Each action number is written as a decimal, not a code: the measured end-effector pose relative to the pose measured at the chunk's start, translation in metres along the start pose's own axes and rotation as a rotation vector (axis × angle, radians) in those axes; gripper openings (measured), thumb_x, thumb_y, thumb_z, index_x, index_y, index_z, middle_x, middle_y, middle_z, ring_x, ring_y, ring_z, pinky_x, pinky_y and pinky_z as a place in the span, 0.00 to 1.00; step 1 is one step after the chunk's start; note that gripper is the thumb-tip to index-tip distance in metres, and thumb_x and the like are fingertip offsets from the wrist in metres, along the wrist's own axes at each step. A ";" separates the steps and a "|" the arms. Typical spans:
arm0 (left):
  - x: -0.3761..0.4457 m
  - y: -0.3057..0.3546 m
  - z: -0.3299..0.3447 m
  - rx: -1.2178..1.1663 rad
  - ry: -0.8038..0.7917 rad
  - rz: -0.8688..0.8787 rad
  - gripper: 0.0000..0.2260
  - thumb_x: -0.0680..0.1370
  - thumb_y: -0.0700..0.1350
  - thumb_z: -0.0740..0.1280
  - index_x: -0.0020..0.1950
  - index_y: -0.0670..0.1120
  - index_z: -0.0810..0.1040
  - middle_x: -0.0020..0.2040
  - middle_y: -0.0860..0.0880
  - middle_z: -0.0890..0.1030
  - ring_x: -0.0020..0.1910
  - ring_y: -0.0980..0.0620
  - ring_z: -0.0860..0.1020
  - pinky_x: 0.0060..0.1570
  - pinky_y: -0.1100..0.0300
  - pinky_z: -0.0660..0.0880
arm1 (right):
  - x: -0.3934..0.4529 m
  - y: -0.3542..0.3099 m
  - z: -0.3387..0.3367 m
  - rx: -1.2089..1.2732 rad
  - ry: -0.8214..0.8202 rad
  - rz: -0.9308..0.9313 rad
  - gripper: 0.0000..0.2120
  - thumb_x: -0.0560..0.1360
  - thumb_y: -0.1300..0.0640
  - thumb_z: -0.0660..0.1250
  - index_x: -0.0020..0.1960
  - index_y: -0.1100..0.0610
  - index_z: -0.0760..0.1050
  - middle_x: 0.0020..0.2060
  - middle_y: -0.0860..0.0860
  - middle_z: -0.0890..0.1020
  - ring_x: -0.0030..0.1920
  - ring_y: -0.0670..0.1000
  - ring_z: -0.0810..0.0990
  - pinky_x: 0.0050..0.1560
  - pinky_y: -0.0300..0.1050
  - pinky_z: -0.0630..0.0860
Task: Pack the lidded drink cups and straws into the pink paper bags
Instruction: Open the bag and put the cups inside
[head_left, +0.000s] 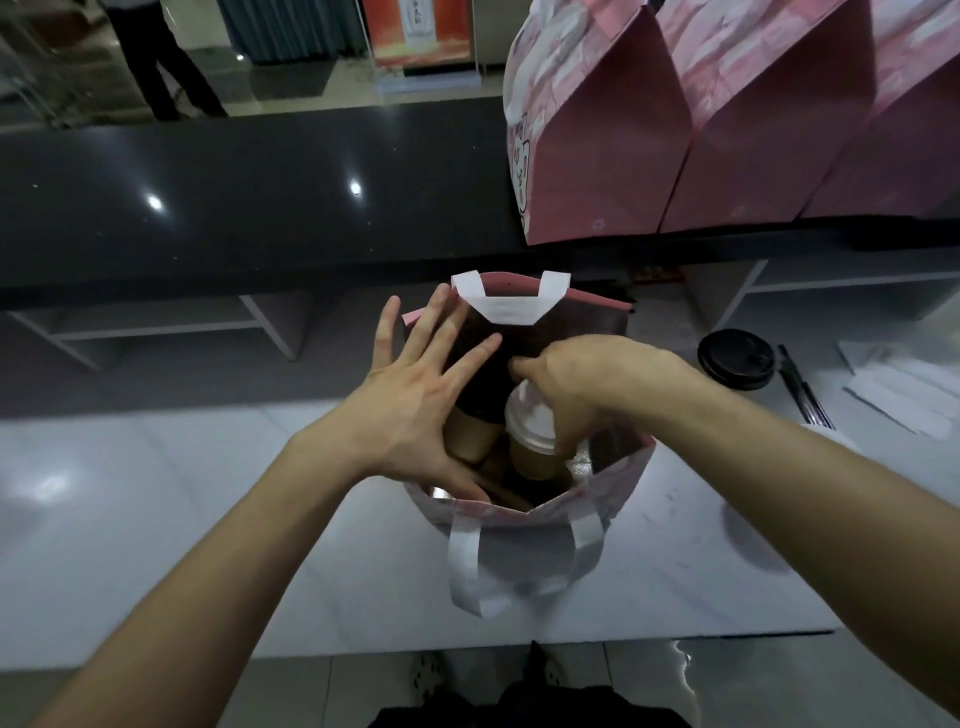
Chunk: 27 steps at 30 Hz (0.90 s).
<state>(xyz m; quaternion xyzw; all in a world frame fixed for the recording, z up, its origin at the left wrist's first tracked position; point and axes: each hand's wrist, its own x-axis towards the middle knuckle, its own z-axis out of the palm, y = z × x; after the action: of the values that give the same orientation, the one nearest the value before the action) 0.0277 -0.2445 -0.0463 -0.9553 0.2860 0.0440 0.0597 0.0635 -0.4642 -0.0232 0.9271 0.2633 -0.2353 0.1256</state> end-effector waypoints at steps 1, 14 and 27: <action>0.000 0.001 0.000 0.003 -0.003 -0.006 0.70 0.60 0.91 0.58 0.90 0.54 0.38 0.87 0.40 0.30 0.81 0.41 0.21 0.78 0.27 0.29 | 0.001 0.002 0.000 0.013 -0.001 -0.003 0.51 0.69 0.41 0.82 0.83 0.48 0.59 0.52 0.48 0.75 0.50 0.53 0.78 0.43 0.46 0.74; -0.001 0.003 -0.002 -0.001 0.026 -0.016 0.69 0.61 0.90 0.58 0.90 0.51 0.42 0.88 0.38 0.34 0.83 0.41 0.22 0.79 0.26 0.32 | 0.007 -0.017 0.030 -0.204 0.151 -0.102 0.37 0.79 0.55 0.73 0.84 0.49 0.61 0.60 0.53 0.80 0.58 0.57 0.82 0.50 0.50 0.78; -0.005 0.006 -0.025 -0.026 0.274 0.017 0.30 0.72 0.62 0.80 0.71 0.53 0.82 0.67 0.49 0.78 0.75 0.43 0.64 0.74 0.44 0.59 | -0.002 0.019 0.012 0.208 -0.005 0.019 0.44 0.69 0.39 0.80 0.80 0.45 0.66 0.65 0.48 0.79 0.61 0.55 0.79 0.59 0.51 0.82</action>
<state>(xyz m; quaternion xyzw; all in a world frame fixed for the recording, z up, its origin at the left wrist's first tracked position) 0.0218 -0.2506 -0.0214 -0.9506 0.2991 -0.0826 0.0073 0.0675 -0.4850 -0.0303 0.9370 0.2285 -0.2624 0.0317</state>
